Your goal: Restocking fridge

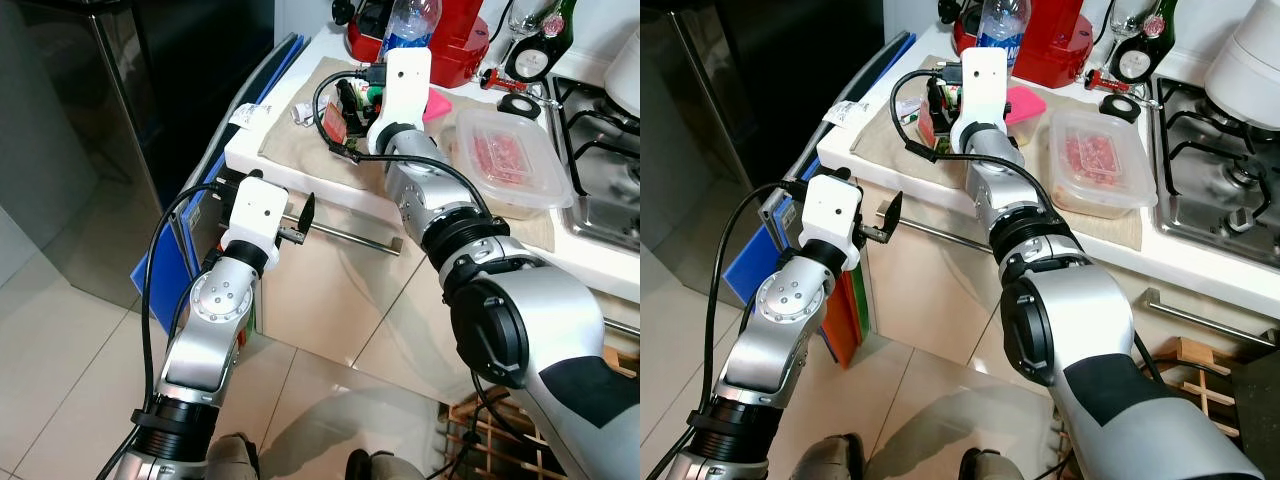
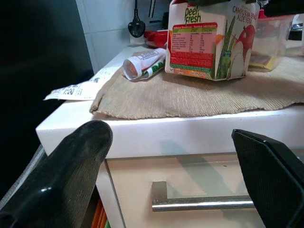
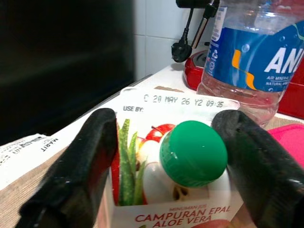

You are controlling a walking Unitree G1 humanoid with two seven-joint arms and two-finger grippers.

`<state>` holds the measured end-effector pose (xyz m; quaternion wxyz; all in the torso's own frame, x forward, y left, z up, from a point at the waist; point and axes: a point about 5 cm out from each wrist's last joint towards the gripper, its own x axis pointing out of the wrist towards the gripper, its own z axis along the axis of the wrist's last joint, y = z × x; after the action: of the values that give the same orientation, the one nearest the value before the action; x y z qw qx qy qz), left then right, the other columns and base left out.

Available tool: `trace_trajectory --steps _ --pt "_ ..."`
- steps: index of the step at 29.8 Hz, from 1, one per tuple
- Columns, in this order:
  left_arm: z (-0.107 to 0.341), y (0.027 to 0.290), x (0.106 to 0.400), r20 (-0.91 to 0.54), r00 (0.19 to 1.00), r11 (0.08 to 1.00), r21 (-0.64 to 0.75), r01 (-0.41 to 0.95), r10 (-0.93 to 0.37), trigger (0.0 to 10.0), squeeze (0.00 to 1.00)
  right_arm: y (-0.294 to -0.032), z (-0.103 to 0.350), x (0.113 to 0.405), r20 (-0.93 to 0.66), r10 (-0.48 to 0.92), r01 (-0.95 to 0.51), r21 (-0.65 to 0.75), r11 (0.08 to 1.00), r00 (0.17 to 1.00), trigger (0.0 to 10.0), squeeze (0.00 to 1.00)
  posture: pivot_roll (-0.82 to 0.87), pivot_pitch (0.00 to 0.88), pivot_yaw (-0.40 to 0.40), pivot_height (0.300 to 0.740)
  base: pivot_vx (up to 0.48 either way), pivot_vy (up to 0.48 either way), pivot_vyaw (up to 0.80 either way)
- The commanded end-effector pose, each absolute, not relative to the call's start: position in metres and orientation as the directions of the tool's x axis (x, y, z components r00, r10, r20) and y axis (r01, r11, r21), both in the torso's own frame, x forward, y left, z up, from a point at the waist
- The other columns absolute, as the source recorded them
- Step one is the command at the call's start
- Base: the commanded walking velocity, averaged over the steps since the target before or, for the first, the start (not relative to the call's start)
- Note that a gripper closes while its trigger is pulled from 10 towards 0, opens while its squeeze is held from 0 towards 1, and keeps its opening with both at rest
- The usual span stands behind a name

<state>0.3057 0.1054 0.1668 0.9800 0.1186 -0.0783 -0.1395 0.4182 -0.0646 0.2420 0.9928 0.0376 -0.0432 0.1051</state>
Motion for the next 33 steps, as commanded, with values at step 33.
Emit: trace_trajectory --steps 33 --pt "0.165 0.091 0.306 0.094 0.934 0.914 0.261 0.31 -0.343 10.0 0.0 -0.058 0.21 0.412 -0.022 0.328 -0.311 0.257 0.915 0.945 0.0 0.0 0.16 0.144 -0.09 0.74 0.0 0.0 0.0"
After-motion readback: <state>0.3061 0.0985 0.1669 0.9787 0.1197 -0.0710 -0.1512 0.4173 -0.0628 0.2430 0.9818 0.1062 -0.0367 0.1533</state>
